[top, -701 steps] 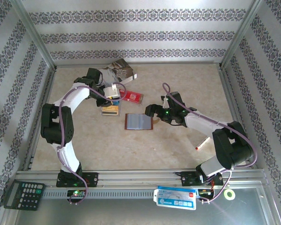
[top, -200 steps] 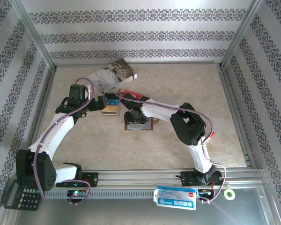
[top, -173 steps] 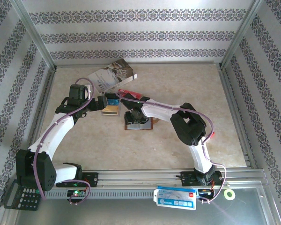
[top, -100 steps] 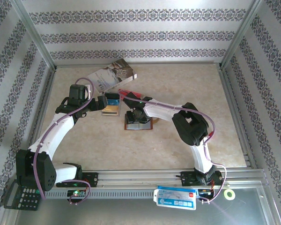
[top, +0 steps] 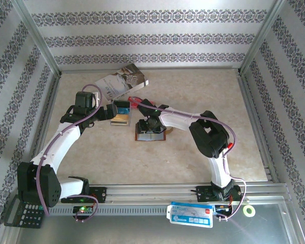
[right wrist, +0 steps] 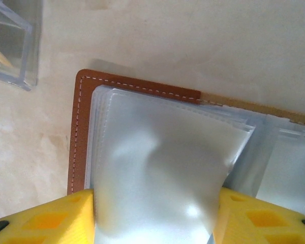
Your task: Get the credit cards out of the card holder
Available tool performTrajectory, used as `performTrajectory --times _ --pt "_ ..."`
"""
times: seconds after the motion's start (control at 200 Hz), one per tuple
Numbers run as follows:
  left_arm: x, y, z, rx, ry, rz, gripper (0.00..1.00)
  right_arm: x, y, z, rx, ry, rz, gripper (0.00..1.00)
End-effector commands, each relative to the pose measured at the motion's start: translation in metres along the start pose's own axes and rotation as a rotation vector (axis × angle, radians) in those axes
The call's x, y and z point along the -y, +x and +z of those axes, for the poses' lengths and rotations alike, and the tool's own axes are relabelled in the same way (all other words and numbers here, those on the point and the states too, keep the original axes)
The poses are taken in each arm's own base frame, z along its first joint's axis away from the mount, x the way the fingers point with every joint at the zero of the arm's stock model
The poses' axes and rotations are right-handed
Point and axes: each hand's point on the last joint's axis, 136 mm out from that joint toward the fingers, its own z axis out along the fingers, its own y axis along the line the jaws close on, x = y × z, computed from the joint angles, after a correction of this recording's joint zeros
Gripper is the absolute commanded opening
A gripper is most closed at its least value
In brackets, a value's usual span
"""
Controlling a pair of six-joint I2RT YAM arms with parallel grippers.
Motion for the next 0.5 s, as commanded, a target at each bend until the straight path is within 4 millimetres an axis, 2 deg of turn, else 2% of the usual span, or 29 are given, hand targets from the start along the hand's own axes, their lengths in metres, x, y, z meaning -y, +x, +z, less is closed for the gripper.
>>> performTrajectory --times 0.0,0.28,0.495 --pt "0.001 -0.004 0.000 0.001 0.014 -0.016 1.00 0.009 0.015 0.011 -0.058 -0.015 0.039 0.55" --pt "0.005 -0.002 0.004 -0.019 0.042 -0.019 1.00 0.009 0.013 0.011 -0.053 -0.078 0.075 0.56" --pt "0.016 0.001 0.007 -0.052 0.103 -0.024 1.00 0.005 0.007 0.005 -0.029 -0.159 0.105 0.55"
